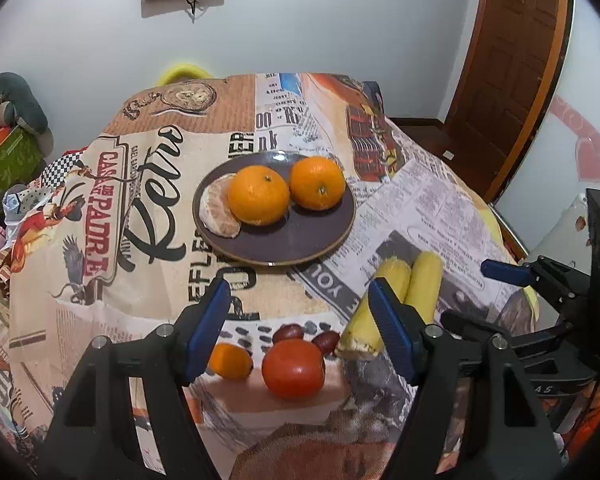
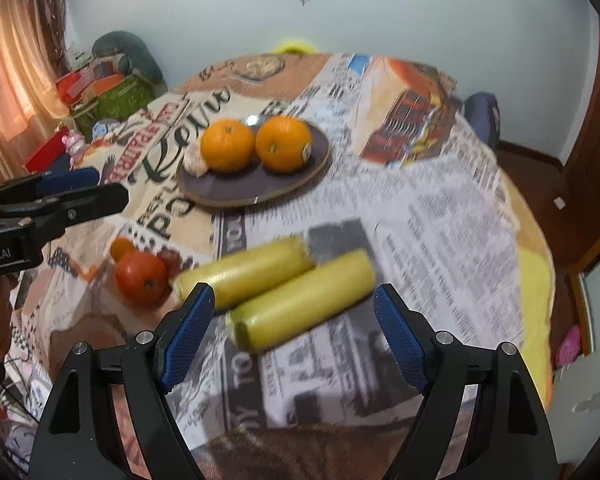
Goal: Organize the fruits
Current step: 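Move both tools back toward the yellow cylinders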
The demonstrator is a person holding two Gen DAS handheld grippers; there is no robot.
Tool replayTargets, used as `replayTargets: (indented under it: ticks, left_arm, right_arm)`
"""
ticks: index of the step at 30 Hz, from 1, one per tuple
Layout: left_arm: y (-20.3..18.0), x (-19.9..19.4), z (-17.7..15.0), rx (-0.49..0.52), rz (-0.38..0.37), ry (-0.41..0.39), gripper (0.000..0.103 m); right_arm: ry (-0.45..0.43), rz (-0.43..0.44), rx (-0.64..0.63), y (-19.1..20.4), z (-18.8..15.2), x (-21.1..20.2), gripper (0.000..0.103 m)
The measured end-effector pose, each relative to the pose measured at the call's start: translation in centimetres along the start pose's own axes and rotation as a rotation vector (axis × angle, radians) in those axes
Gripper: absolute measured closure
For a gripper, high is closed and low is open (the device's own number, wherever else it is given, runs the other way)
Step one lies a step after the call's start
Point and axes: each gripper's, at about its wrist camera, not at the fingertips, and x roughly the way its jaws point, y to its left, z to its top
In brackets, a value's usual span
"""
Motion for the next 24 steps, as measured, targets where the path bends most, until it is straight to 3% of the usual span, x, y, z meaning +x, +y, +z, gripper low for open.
replayTargets:
  ticks: [11, 15, 24]
  left_arm:
    - [-1.4, 2.7, -1.7, 0.017, -0.021, 0.088, 0.032]
    - [-2.0, 3.9, -1.9, 0.019, -0.034, 0.117, 0.032]
    - [-5.0, 7.2, -1.6, 0.072, -0.072, 0.174, 0.032]
  right_arm:
    - [0.095, -0.014, -0.031, 0.7, -2.2, 3.7, 0.026]
    - [0.089, 0.005, -0.017, -0.5, -2.9, 3.4, 0.026]
    - [0.086, -0.077, -0.003, -4.1, -3.7, 2.4, 0.026]
